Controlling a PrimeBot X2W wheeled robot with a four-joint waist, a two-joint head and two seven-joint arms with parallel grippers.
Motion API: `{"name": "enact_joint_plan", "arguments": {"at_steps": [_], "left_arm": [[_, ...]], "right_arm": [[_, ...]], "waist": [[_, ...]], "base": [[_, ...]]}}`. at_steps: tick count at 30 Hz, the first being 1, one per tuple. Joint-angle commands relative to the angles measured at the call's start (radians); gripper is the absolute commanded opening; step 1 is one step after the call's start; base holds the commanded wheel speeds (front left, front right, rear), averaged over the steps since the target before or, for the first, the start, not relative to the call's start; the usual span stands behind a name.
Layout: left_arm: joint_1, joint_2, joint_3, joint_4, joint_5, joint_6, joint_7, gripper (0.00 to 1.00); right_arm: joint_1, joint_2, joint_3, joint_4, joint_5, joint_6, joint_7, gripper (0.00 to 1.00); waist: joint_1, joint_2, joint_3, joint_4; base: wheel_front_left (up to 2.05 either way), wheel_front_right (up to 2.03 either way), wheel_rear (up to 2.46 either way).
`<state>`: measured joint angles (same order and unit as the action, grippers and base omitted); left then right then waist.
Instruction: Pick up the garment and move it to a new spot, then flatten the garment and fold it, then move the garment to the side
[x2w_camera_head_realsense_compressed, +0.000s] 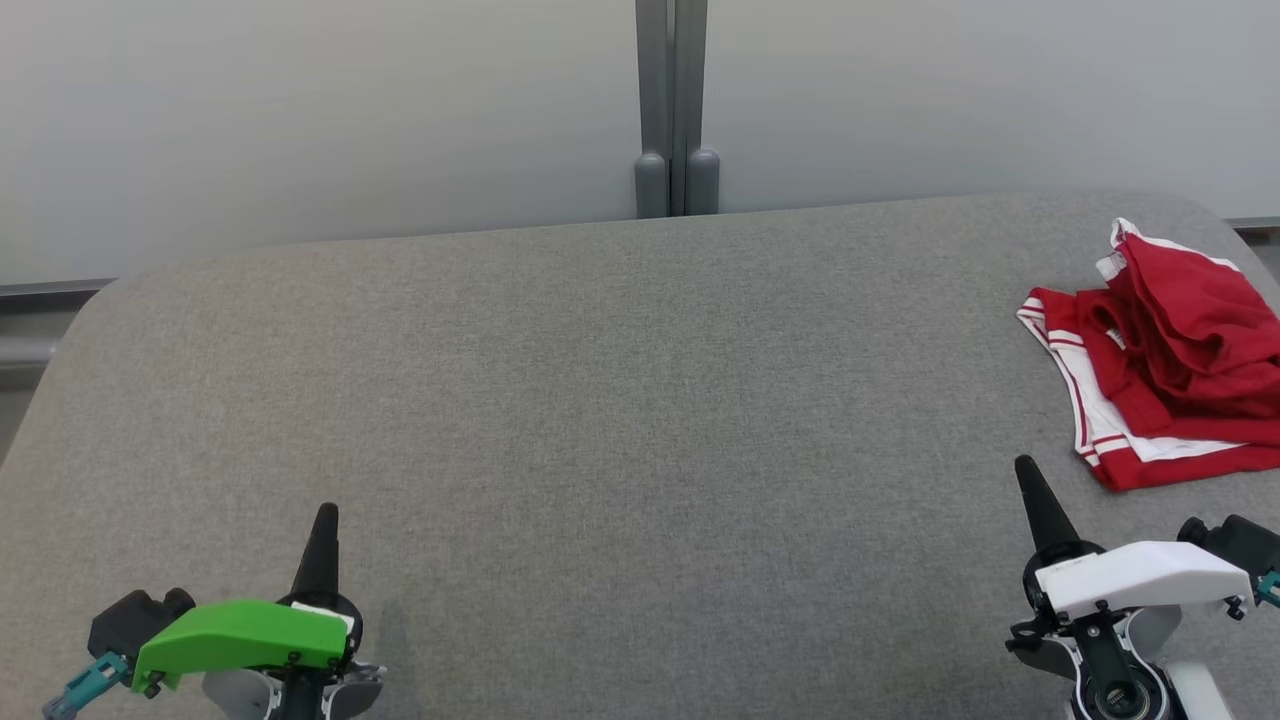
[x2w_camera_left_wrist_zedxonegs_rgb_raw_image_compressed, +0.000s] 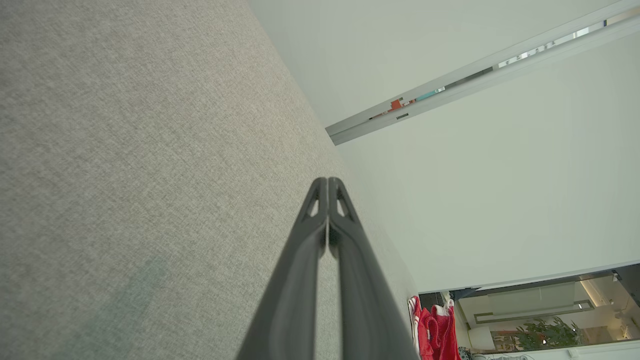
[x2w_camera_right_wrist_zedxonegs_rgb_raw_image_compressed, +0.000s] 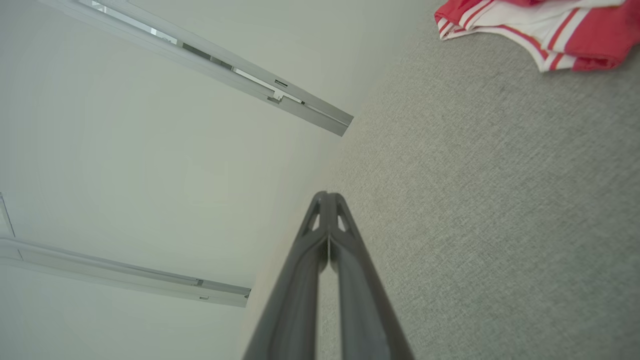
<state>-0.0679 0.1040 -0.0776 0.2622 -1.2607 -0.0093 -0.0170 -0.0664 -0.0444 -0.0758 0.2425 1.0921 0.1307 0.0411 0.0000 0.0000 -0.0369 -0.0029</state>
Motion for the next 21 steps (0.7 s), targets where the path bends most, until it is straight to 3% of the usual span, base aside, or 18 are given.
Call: {"name": "enact_joint_plan", "arguments": {"at_steps": [1, 21], "left_arm": [[-0.028, -0.003, 0.014, -0.011, -0.023, -0.01, 0.007, 0.0], [-0.036, -0.022, 0.085, -0.015, -0.156, -0.057, 0.057, 0.0]], "right_arm": [[-0.022, -0.006, -0.004, -0.008, 0.027, 0.0, 0.005, 0.0], [-0.033, -0.007, -0.019, -0.004, 0.224, 0.0, 0.034, 0.0]], "waist": [[0.0, 0.0, 0.001, 0.0], [0.0, 0.0, 0.014, 0.001]], "base": [[0.0, 0.0, 0.0], [0.0, 0.0, 0.0]]}}
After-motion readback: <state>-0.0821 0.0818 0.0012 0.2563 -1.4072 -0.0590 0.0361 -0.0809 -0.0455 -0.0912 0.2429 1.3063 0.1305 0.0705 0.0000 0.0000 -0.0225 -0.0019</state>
